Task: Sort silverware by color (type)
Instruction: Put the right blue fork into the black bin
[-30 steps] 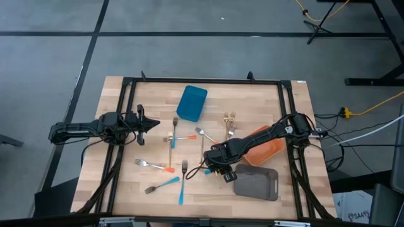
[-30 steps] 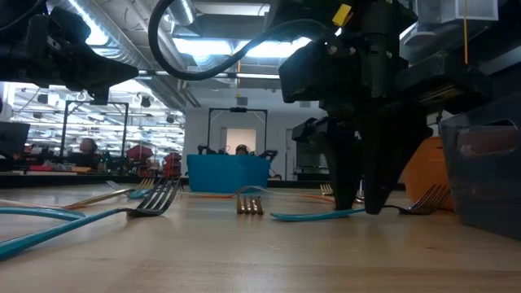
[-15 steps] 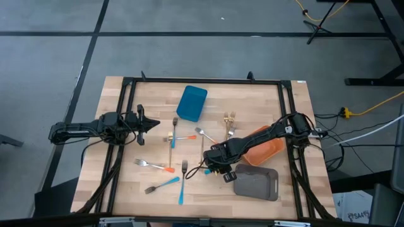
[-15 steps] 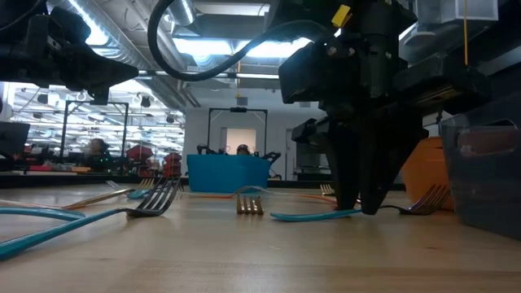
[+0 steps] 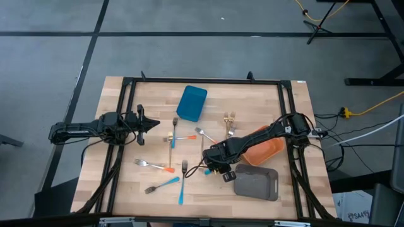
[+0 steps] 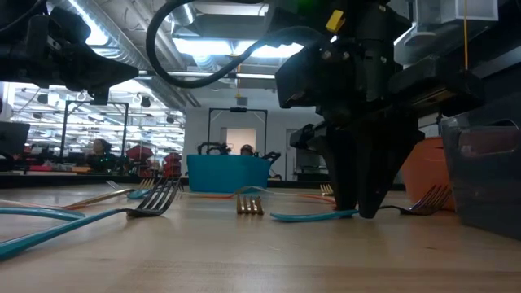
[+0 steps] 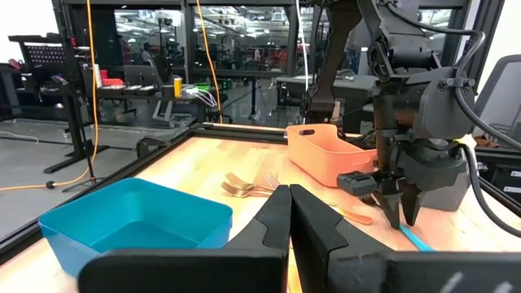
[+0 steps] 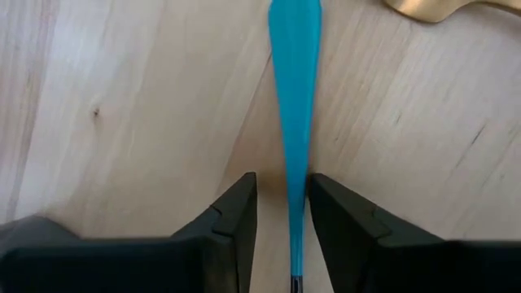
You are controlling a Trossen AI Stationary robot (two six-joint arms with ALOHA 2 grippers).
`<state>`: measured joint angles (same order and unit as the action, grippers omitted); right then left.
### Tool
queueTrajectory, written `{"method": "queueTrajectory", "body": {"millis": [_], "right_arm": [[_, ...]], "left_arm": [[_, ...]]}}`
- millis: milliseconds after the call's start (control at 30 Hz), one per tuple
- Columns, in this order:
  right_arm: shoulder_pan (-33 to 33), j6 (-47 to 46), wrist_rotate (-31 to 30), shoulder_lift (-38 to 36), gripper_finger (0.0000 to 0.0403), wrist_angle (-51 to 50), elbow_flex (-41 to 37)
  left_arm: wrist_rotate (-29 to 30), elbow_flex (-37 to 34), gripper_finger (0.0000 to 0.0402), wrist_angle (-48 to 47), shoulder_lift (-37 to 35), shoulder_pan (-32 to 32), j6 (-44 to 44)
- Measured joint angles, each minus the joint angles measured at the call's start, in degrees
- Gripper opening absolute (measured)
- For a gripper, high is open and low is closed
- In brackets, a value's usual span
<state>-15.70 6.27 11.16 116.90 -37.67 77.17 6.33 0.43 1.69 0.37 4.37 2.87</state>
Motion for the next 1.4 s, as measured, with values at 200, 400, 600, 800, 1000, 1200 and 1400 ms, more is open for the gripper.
{"method": "queueTrajectory", "body": {"millis": [200, 400, 600, 800, 1000, 1200, 1400], "right_arm": [[0.04, -0.05, -0.03, 0.0, 0.0058, 0.07, 0.0], [0.04, 0.04, -0.2, 0.0, 0.0006, 0.14, -0.02], [-0.08, 0.36, -0.78, 0.23, 0.0005, -2.25, 2.01], [-0.13, 0.25, -4.27, 0.59, 0.0002, -6.35, 6.55], [-0.09, 0.18, -5.46, 0.49, 0.0001, -11.75, 12.31], [-0.09, -0.35, -6.46, 0.44, 0.0001, -19.28, 20.41], [-0.09, -5.53, -6.43, 0.28, 0.0, -26.3, 29.29]], "left_arm": [[0.0, 0.0, 0.0, 0.0, 0.01, -0.01, -0.02], [0.02, -0.02, 0.0, 0.0, 0.0, 0.01, -0.01], [0.03, -0.01, 0.0, 0.0, 0.0, -0.01, 0.0], [0.17, 0.0, 0.0, 0.0, 0.0, 0.0, -0.02], [0.17, -0.02, 0.0, -0.02, 0.01, 0.01, -0.02], [0.18, -0.02, 0.0, 0.0, 0.0, 0.0, -0.02], [0.2, 0.0, 0.0, 0.0, -0.01, 0.01, 0.0]]}}
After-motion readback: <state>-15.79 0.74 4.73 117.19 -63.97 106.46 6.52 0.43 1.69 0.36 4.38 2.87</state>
